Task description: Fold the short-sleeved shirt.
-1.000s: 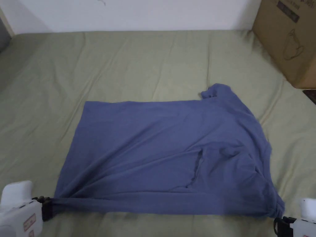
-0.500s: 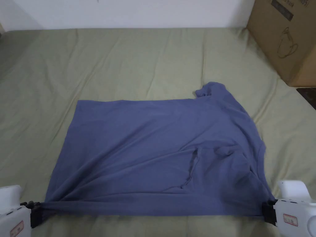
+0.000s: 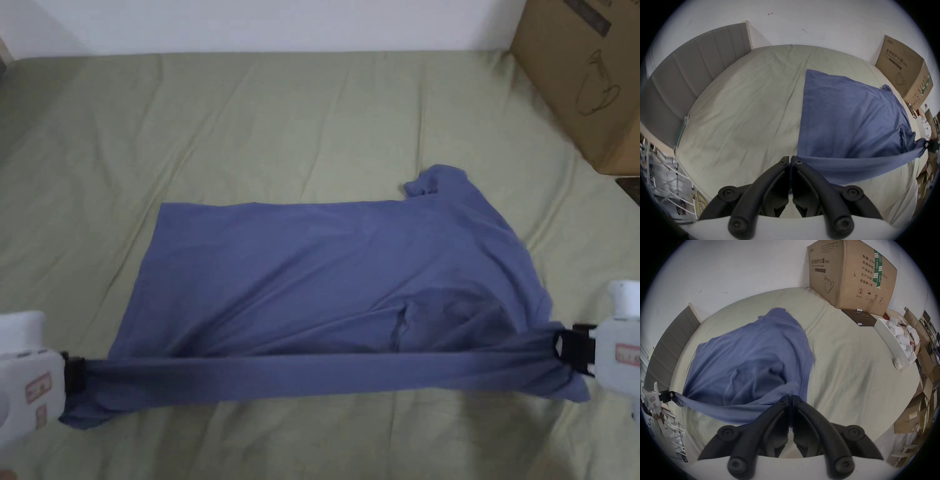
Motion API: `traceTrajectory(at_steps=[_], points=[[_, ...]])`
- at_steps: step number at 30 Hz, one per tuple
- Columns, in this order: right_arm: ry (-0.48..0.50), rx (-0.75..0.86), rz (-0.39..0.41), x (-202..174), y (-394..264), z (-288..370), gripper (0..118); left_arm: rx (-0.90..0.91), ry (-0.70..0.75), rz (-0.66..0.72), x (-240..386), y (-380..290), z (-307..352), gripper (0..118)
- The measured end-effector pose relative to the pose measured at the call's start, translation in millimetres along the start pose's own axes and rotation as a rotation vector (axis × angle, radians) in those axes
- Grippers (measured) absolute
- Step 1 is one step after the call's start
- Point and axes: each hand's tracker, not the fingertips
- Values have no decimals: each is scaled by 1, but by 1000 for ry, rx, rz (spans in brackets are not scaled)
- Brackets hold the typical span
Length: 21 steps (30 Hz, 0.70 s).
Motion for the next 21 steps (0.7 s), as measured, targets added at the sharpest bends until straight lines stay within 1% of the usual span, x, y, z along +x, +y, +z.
traceTrajectory(at_steps=[3,4,5,6,7,8,9,10,11,12,14,15,16,17,18,19,20,21], points=[[-35,-52,-21,1,24,-41,3,-15,30,-68,11,27,-31,1],[-34,-70,-35,2,26,-54,3,-21,31,-67,13,32,-41,1],[-36,-79,-66,3,28,-67,3,-32,24,-70,15,36,-52,1],[-27,-97,-68,3,29,-79,3,-42,31,-68,17,40,-64,2],[-33,-114,-65,2,29,-87,9,-43,34,-68,19,41,-72,8],[-51,-119,-66,1,29,-91,32,-55,39,-69,20,41,-79,34],[-73,-128,-42,-1,27,-93,59,-73,61,-70,22,41,-80,58],[-84,-128,-24,-1,26,-91,75,-70,67,-74,22,40,-82,80],[-77,-114,-7,-1,24,-86,75,-68,64,-76,19,37,-76,92],[-60,-88,8,0,23,-76,75,-53,53,-73,15,33,-69,92],[-64,-69,11,2,20,-59,73,-34,50,-71,11,28,-53,91],[-64,-48,15,3,18,-49,68,-29,53,-69,9,25,-45,87],[-69,-26,17,4,14,-40,56,-10,46,-62,4,20,-37,76],[-77,-4,19,3,9,-28,31,19,33,-46,0,13,-22,46],[-82,4,19,4,3,-20,15,28,30,-36,-3,7,-12,18],[-84,7,16,4,-5,-13,9,34,20,-24,-3,-2,-3,1],[-82,6,5,6,-13,-8,0,41,18,-13,-8,-10,3,1],[-71,-2,-8,6,-23,-4,0,43,21,-5,-10,-21,9,0]])
